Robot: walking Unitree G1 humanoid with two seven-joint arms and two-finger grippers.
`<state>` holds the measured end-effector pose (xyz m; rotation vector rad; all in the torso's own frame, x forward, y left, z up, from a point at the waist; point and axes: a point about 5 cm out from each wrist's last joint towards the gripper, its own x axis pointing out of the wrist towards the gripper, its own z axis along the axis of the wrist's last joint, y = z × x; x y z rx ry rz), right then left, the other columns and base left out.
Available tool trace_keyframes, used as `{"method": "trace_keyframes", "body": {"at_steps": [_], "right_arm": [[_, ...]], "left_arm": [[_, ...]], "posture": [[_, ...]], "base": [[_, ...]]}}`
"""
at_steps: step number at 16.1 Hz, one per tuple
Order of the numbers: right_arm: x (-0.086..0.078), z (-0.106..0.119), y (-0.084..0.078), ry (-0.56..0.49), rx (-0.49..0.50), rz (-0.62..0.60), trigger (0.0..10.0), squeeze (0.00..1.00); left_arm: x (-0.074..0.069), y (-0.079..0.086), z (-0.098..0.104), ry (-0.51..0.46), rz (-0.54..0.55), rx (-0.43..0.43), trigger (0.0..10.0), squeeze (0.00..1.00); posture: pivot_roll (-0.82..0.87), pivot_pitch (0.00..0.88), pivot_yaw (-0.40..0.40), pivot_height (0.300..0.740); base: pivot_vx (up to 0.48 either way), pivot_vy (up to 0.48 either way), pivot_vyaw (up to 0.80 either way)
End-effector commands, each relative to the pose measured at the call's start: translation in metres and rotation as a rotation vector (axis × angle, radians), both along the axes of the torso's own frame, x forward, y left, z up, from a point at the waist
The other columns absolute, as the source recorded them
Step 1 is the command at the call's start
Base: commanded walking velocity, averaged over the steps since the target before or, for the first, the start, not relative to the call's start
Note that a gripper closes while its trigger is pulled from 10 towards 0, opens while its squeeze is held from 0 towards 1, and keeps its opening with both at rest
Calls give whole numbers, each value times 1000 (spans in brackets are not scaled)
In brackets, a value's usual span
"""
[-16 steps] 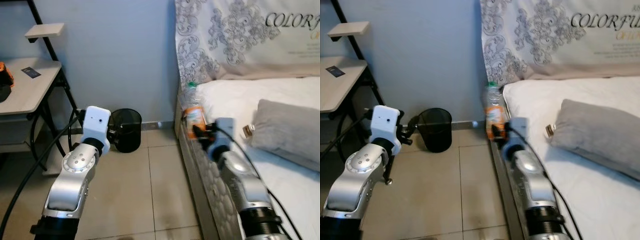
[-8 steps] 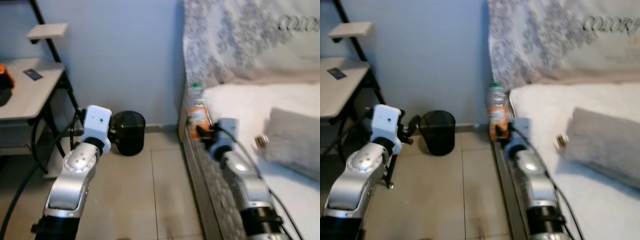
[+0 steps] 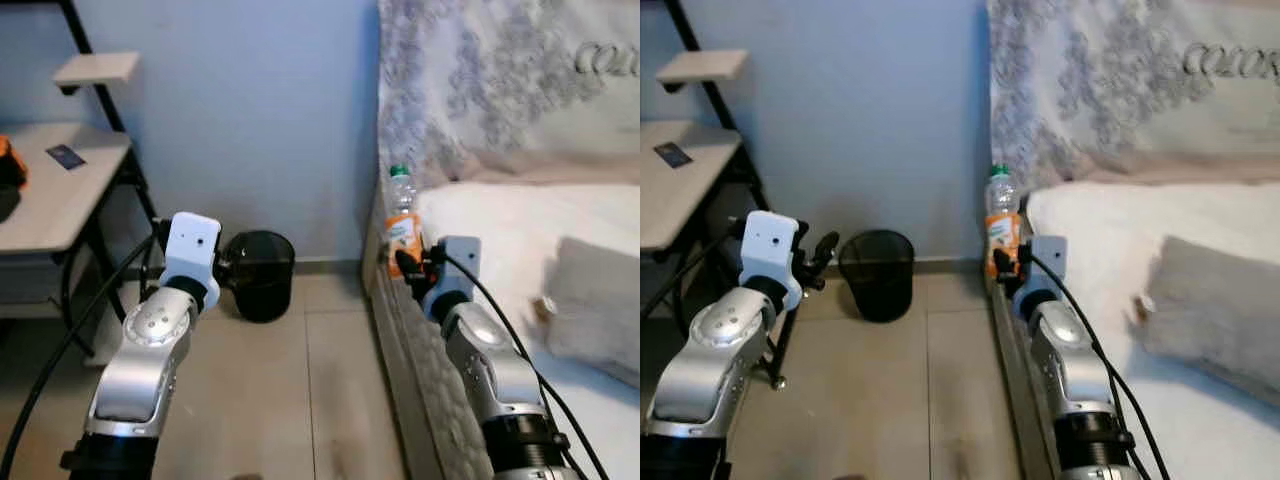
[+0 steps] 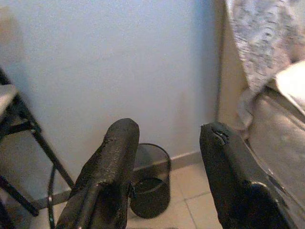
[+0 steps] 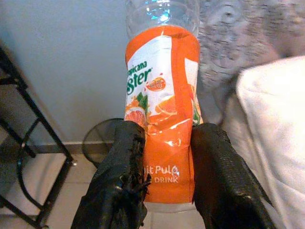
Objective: Clean up the room
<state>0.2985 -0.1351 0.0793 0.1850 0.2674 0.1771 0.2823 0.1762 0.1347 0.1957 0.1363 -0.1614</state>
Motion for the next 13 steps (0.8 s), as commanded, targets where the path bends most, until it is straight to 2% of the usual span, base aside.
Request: {"method": "trace_keyframes", "body": {"at_steps": [1,4,7,13], "right_arm": [[3,5,11,-20,1,41,10000,0],[3,5,11,-30,-11,47,10000,0],[3,5,11,-35,-2,47,10000,0],[0,1,9,-22,-11,57,10000,0]], "left_arm": [[0,6,2,-6,17,11,10000,0],[-1,6,2,-7,16,12,10000,0],[-2,7,1,-7,12,16,10000,0],[-4,5,-1,0,-11,32,10000,0]], "posture": [[-10,0,-12,740],[-3,0,-19,740],[1,0,-23,740],[9,0,-32,740]], "base": [[319,0,0],[321,0,0],[322,0,690],[324,0,0]]}}
